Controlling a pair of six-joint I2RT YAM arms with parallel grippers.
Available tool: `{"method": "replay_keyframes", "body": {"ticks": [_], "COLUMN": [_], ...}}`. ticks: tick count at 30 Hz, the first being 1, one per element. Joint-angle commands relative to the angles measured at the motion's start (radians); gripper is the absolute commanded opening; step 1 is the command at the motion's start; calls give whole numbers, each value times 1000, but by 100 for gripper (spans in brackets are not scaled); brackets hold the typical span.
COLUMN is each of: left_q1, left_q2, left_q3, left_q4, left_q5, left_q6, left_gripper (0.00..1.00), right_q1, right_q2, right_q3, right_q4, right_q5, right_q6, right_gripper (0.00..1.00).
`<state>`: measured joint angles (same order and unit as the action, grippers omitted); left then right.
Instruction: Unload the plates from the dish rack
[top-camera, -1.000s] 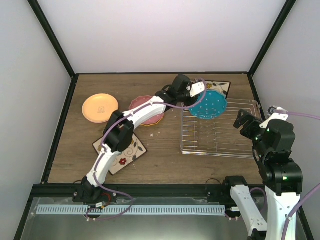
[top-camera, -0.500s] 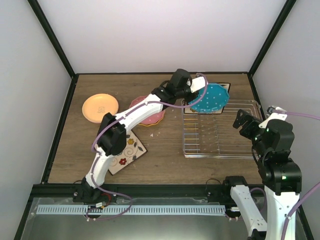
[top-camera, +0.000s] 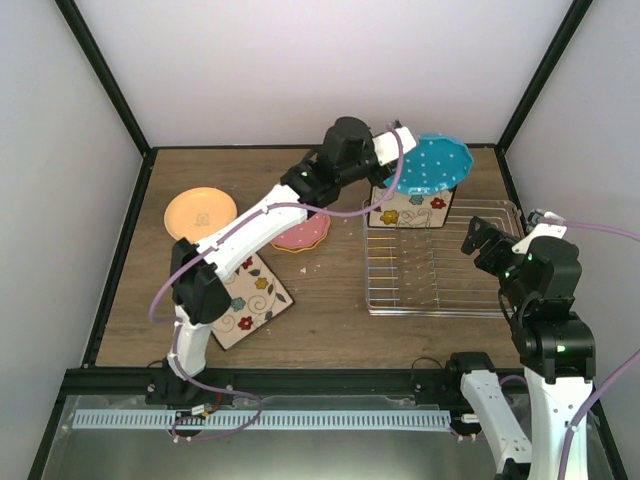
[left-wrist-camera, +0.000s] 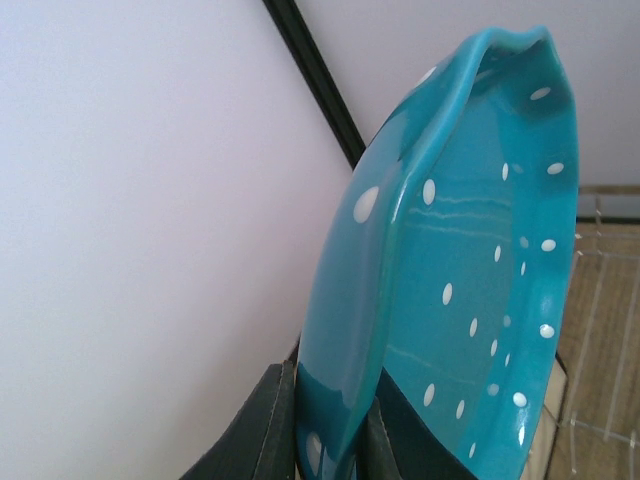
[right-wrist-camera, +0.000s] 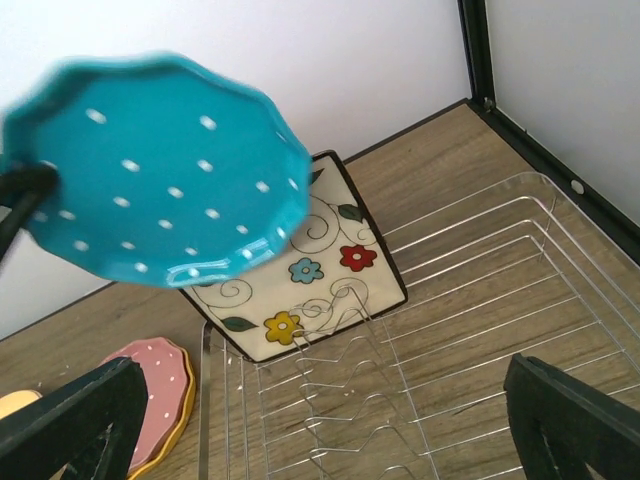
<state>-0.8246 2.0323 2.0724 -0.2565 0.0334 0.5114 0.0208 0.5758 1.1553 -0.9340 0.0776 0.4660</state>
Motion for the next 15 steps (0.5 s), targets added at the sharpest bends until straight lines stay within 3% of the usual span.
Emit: {"method": "replay_keyframes", "body": {"ticks": [1, 6, 10, 15], "left_q1": [34, 166, 391, 646], "left_q2": [-171, -239, -282, -317], "left_q3": [64, 84, 82, -31], "left_q4": [239, 217, 117, -71], "left_q5": [-74, -156, -171, -34], "left_q6": [-37, -134, -334, -616], "left_gripper": [4, 4, 4, 4], "right_q1": [-5, -5, -5, -5], "right_q2": [-11, -1, 25, 47], "right_q3": [-27, -74, -98, -125], "right_q4": [55, 111, 152, 193], "right_q5": [-16, -39, -60, -85], "right_q6": [12, 16, 12, 11], "right_gripper": [100, 100, 100, 100]}}
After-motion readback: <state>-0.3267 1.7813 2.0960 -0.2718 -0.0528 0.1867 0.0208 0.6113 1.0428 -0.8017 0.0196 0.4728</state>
